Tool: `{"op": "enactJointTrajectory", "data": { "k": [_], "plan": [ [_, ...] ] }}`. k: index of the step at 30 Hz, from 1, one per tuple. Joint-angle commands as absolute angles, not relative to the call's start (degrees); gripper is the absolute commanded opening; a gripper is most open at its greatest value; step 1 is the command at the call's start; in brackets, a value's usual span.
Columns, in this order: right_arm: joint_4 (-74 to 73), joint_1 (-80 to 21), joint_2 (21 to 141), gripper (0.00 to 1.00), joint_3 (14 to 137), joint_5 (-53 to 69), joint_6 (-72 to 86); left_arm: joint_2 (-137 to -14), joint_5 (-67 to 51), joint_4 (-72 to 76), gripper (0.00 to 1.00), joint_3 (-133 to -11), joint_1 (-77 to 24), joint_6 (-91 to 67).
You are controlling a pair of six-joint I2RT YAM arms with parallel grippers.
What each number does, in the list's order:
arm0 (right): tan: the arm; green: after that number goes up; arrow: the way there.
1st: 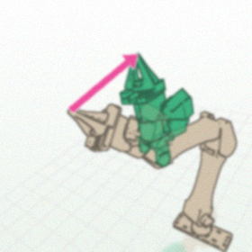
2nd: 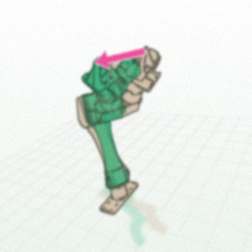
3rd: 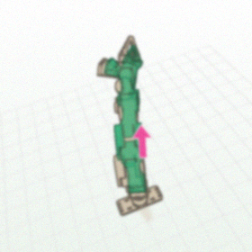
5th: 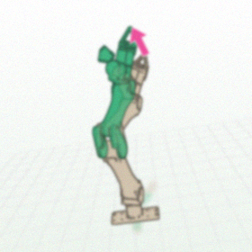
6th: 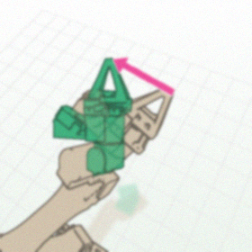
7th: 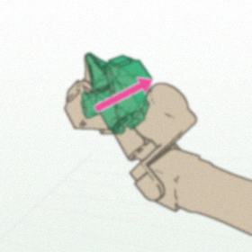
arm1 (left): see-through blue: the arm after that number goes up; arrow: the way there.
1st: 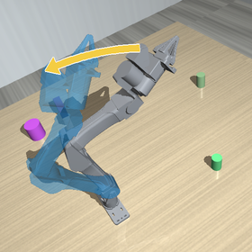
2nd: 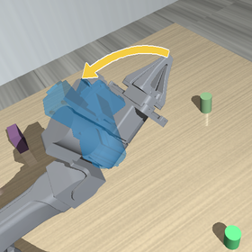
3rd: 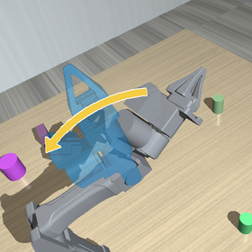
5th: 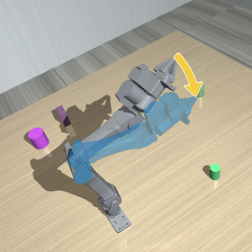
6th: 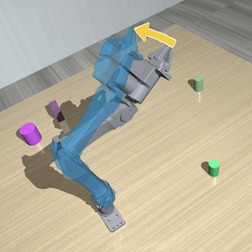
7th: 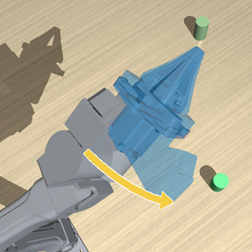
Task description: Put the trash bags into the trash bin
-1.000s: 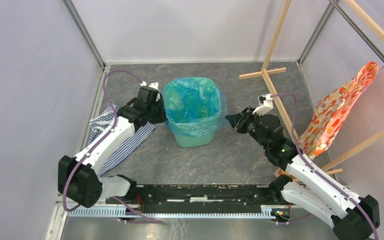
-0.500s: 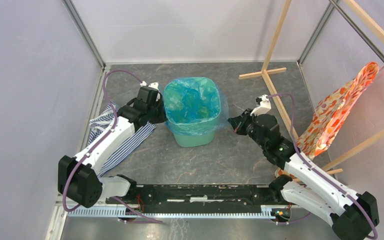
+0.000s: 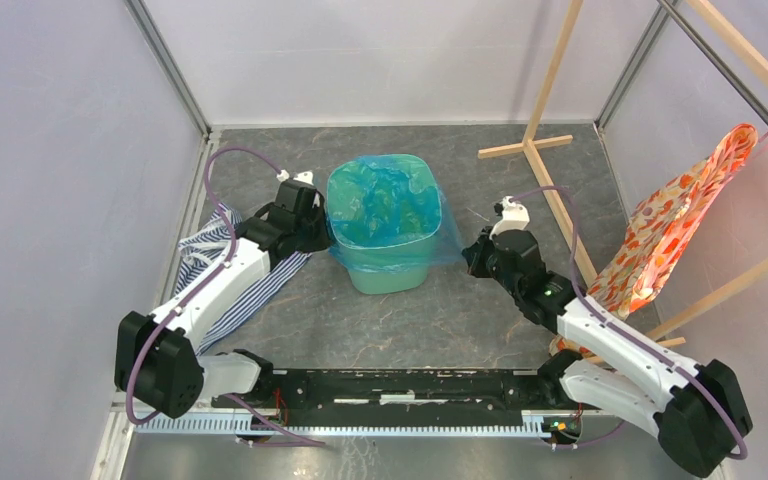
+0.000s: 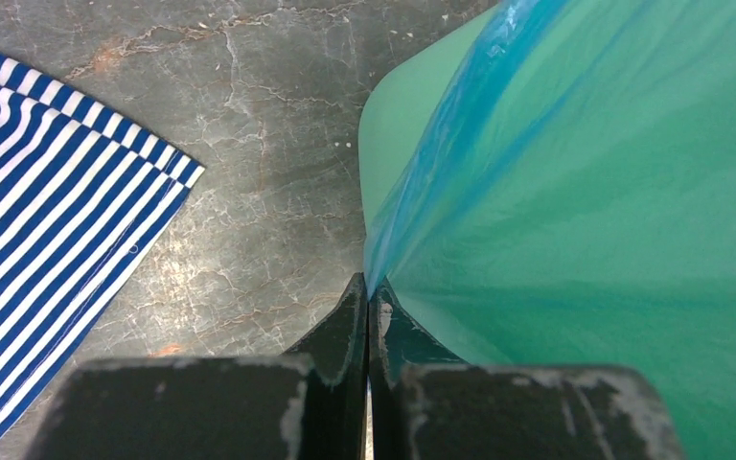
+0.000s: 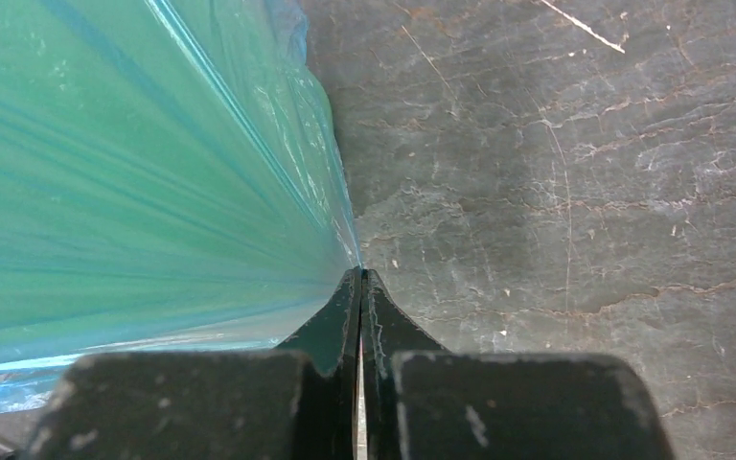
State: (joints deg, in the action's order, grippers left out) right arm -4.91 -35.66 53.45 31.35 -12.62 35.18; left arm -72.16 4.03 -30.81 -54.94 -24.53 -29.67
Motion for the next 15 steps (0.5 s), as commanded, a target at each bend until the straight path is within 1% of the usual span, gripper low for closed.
{"op": "enactJointTrajectory", "data": {
  "k": [1, 15],
  "plan": [
    [-6.1, -36.8, 56.3, 0.0, 32.6, -16.3, 30.9, -72.6, 5.3, -27.6, 0.02, -53.7, -24.1, -32.5],
    [-7.4, -39.8, 69.1, 0.0, 34.9, -22.0, 27.0, -77.2, 5.2, -24.3, 0.02, -50.2, -23.9, -34.0]
  ]
}}
